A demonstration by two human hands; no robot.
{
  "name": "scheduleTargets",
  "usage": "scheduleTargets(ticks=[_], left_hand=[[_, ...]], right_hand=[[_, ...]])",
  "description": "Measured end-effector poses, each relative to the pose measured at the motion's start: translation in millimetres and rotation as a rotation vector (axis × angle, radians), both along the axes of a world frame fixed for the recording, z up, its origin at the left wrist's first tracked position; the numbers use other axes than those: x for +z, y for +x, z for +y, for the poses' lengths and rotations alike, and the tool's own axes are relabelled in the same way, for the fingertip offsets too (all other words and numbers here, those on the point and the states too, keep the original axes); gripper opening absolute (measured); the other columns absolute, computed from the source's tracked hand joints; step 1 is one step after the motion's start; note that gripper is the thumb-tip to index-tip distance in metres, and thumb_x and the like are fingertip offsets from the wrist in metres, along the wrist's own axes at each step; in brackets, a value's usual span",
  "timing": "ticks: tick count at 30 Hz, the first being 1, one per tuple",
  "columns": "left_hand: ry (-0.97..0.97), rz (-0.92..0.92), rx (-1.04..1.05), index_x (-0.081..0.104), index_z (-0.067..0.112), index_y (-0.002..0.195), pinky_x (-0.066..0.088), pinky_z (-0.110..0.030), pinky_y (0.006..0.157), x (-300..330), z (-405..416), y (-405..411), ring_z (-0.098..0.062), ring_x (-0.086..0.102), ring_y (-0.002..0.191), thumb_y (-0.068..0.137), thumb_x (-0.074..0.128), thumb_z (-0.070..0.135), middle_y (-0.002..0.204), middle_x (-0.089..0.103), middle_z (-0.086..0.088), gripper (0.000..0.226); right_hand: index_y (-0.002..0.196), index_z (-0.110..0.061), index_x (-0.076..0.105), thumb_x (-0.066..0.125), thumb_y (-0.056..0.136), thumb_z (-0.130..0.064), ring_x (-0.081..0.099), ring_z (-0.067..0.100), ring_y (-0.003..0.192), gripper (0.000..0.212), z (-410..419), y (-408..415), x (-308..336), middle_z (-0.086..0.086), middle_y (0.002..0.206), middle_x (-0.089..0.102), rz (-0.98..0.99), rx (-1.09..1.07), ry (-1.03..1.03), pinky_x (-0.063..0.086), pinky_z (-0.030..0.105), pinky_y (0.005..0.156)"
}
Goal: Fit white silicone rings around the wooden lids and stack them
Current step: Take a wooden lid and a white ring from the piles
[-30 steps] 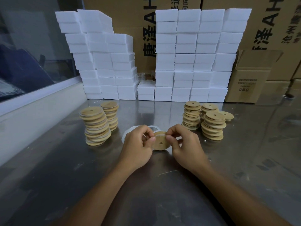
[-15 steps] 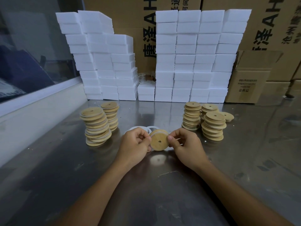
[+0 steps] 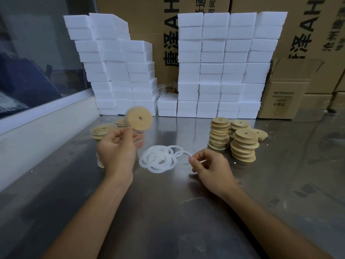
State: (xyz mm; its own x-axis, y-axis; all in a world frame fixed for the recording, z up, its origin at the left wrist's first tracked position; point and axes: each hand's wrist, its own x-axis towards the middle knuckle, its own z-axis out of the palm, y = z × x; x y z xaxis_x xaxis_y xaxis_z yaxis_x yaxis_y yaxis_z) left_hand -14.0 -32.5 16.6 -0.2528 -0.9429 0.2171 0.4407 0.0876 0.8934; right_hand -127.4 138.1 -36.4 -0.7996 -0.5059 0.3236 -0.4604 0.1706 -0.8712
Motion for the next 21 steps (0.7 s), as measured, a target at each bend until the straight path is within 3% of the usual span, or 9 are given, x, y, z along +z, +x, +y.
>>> scheduleTargets(ticks=[4,11,15,21], left_hand=[[0.13,0.124,0.127,0.062,0.003,0.073,0.055,-0.019,0.055,9,-13,9,-0.018,0.074,0.066,0.091,0.063,0.012,0.058,0.069,-0.001,0.02],[0.225,0.161,0.172,0.068,-0.002,0.079,0.055,-0.02,0.058,13,-28,16,-0.02,0.074,0.068,0.087,0.065,0.008,0.072,0.071,-0.008,0.013],[0.241,0.176,0.169,0.065,0.001,0.074,0.055,-0.019,0.058,13,-34,18,-0.022,0.075,0.07,0.087,0.061,0.007,0.074,0.069,-0.01,0.014],[0.21,0.139,0.184,0.065,-0.005,0.085,0.055,-0.019,0.056,8,-35,17,-0.021,0.074,0.068,0.089,0.058,0.005,0.081,0.071,-0.016,0.013]], right_hand=[[0.081,-0.019,0.067,0.069,0.091,-0.023,0.067,0.003,0.056,0.011,0,1,1,-0.009,0.067,0.068,0.016,-0.005,0.035,0.045,0.011,0.051],[0.081,-0.021,0.067,0.069,0.091,-0.024,0.068,0.003,0.059,0.01,0,1,1,-0.009,0.069,0.069,0.023,0.002,0.059,0.044,0.01,0.05],[0.081,-0.02,0.067,0.069,0.09,-0.024,0.068,0.003,0.059,0.01,0,1,0,-0.009,0.07,0.07,0.04,-0.001,0.068,0.048,0.012,0.052],[0.081,-0.02,0.067,0.069,0.09,-0.024,0.068,0.004,0.058,0.011,-1,1,0,-0.008,0.069,0.07,0.038,0.007,0.064,0.05,0.014,0.053]])
